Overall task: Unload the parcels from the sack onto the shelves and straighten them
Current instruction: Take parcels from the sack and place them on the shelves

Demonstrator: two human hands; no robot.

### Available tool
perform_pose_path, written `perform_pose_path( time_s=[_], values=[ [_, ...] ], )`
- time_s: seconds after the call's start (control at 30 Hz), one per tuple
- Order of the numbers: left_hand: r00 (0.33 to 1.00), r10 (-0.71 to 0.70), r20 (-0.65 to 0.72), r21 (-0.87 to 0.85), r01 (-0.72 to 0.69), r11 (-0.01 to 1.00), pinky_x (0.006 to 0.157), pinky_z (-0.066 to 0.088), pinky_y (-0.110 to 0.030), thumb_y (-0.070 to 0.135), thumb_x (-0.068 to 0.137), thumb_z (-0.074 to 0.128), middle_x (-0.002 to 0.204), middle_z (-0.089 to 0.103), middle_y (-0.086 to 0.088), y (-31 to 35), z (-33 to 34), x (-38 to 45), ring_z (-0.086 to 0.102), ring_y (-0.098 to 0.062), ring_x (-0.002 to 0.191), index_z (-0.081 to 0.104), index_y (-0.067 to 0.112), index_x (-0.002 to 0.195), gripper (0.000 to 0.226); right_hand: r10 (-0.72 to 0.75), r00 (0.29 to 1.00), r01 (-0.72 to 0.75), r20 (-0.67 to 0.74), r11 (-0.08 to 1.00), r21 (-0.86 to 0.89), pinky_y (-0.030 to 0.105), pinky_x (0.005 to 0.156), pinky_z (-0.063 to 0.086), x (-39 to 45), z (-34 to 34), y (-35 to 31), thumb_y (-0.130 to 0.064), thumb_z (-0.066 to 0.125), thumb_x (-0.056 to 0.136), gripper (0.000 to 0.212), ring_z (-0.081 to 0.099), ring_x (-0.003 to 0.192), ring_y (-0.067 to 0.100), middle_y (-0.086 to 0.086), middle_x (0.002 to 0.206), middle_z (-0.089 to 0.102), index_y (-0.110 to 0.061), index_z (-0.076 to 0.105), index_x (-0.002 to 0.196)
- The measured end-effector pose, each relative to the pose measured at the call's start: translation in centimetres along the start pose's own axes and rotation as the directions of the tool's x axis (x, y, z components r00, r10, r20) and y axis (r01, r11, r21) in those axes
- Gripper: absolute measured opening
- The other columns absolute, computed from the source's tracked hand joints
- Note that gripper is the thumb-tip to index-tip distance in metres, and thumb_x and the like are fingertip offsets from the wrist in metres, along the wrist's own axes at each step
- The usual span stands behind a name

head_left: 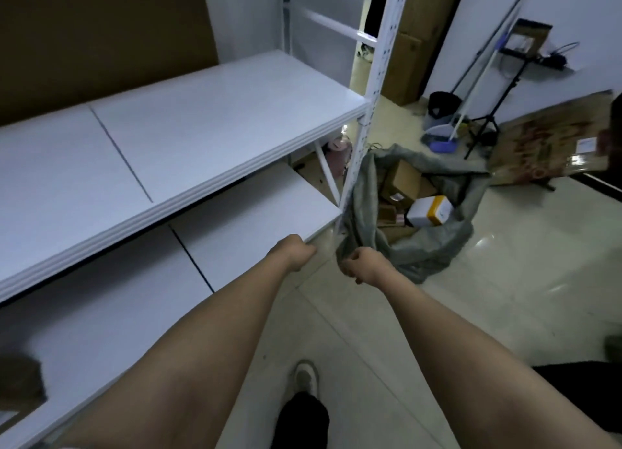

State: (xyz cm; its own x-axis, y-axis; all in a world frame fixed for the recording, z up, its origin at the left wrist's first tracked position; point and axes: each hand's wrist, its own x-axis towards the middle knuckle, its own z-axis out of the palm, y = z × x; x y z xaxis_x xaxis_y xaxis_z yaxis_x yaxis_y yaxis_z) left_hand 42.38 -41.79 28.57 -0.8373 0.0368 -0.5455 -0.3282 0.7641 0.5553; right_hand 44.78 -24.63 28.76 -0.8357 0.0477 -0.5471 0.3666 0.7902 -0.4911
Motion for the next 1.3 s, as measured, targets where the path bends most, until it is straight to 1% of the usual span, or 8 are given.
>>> perform_pose_path(
  time_s=[0.13,0.3,0.4,0.6,0.8,0.93,1.07,1.3],
  values=[
    [0.998,0.03,0.052,0.001,-0.03,1.0,0.073,0.047,-0.032,0.038,0.091,0.046,0.092,0.065,-0.015,4.8,1.2,5.8,0.06,-0.027,0.077,0.06,0.003,0.097,0.038,0.043,0.999,-0.043,-0.001,0.999,-0.018,0.037,0.079,0.049,5.2,-4.2,2.4,-0.03,0.053,0.094,0.022,0.062,0.09,0.03,0.012,0.094,0.065,-0.01,0.062,0.091],
    [0.992,0.056,0.111,-0.024,-0.053,0.998,0.072,0.044,-0.031,0.037,0.092,0.047,0.102,0.064,-0.019,11.2,1.7,13.2,0.061,-0.031,0.087,0.06,0.0,0.106,0.041,0.105,0.994,-0.106,-0.015,0.994,-0.031,0.032,0.076,0.044,12.4,-9.7,4.6,-0.034,0.054,0.094,0.028,0.06,0.098,0.03,0.008,0.1,0.06,-0.011,0.061,0.107],
    [0.989,0.069,0.132,-0.037,-0.065,0.997,0.072,0.043,-0.032,0.033,0.092,0.048,0.108,0.063,-0.02,14.6,1.9,16.6,0.06,-0.031,0.091,0.059,0.003,0.104,0.035,0.11,0.994,-0.11,0.0,0.993,-0.035,0.031,0.07,0.043,15.7,-13.0,5.8,-0.035,0.052,0.094,0.021,0.059,0.089,0.027,0.008,0.096,0.062,-0.015,0.058,0.095],
    [0.984,0.046,0.172,-0.068,-0.035,0.997,0.094,0.049,-0.043,0.031,0.095,0.048,0.123,0.057,-0.023,21.5,2.2,22.6,0.057,-0.037,0.111,0.054,-0.003,0.125,0.046,0.145,0.989,-0.144,0.028,0.989,-0.014,0.037,0.081,0.05,21.7,-19.4,7.7,-0.034,0.052,0.094,0.025,0.062,0.093,0.028,0.005,0.091,0.063,-0.013,0.063,0.102],
    [0.982,0.002,0.19,-0.087,0.015,0.996,0.097,0.048,-0.047,0.032,0.096,0.047,0.127,0.055,-0.027,27.8,3.9,28.9,0.055,-0.04,0.115,0.05,-0.005,0.129,0.05,0.115,0.992,-0.113,0.05,0.993,-0.028,0.035,0.082,0.05,29.5,-25.0,10.4,-0.034,0.051,0.097,0.019,0.06,0.09,0.021,0.0,0.094,0.062,-0.019,0.06,0.103],
    [0.98,-0.03,0.198,-0.119,0.055,0.991,0.082,0.051,-0.04,0.034,0.096,0.046,0.126,0.055,-0.024,32.3,6.3,33.7,0.055,-0.038,0.114,0.05,-0.003,0.129,0.05,0.083,0.989,-0.072,0.121,0.993,-0.091,0.035,0.082,0.048,36.0,-28.5,12.7,-0.03,0.052,0.097,0.026,0.062,0.1,0.028,0.011,0.109,0.067,-0.009,0.063,0.108],
    [0.968,-0.134,0.214,-0.234,0.184,0.955,0.052,0.039,-0.025,0.033,0.097,0.048,0.103,0.055,-0.011,36.9,9.8,38.0,0.055,-0.019,0.078,0.048,0.005,0.123,0.038,0.075,0.981,-0.045,0.181,0.986,-0.161,0.037,0.088,0.048,42.3,-32.3,15.8,-0.027,0.053,0.094,0.035,0.061,0.109,0.034,0.018,0.116,0.065,-0.002,0.062,0.117],
    [0.934,-0.256,0.249,-0.429,0.343,0.835,0.055,0.043,-0.022,0.022,0.096,0.05,0.081,0.055,-0.001,41.1,17.4,45.8,0.052,-0.009,0.07,0.052,0.016,0.083,0.015,0.108,0.971,-0.064,0.215,0.978,-0.201,0.038,0.092,0.047,51.4,-36.9,23.5,-0.025,0.053,0.094,0.033,0.06,0.111,0.034,0.018,0.119,0.064,-0.004,0.061,0.118]
  ],
)
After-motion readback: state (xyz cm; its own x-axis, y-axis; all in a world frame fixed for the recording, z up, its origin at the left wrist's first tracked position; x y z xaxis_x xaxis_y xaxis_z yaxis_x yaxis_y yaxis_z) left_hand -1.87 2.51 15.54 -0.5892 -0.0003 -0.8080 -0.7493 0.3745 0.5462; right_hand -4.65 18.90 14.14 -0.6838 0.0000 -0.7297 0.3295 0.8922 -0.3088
